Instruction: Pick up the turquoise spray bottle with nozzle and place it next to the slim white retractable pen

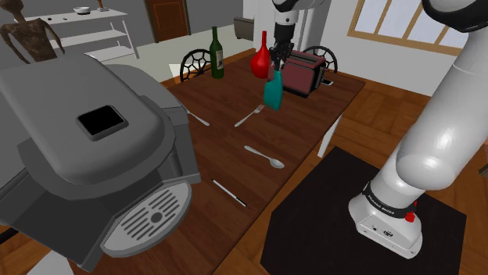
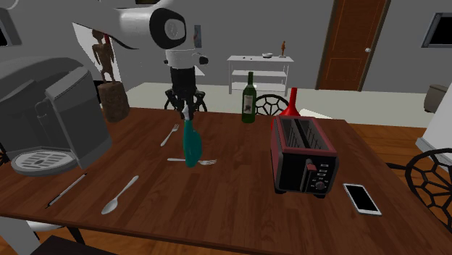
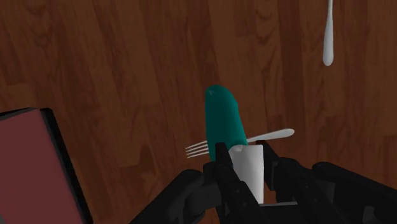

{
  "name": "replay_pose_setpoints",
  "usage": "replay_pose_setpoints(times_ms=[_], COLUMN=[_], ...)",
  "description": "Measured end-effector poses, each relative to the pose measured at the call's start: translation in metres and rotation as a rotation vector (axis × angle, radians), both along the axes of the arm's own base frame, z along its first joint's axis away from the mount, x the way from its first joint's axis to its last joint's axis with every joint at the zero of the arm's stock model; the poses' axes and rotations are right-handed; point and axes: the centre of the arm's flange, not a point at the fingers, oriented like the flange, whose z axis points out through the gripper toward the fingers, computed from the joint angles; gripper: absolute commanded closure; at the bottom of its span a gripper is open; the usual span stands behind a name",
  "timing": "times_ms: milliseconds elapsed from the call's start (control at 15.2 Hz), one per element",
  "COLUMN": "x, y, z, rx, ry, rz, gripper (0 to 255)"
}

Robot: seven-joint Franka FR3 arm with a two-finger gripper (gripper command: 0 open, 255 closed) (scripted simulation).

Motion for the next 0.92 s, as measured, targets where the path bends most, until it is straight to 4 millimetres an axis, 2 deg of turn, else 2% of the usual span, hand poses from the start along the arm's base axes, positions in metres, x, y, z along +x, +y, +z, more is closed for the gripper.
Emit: replay_pose_setpoints(times_ms=[924], x=[-0.001], y=[0.184], z=[-0.001], rx=[0.0], ry=[0.0], rz=[0.0], gripper=[255])
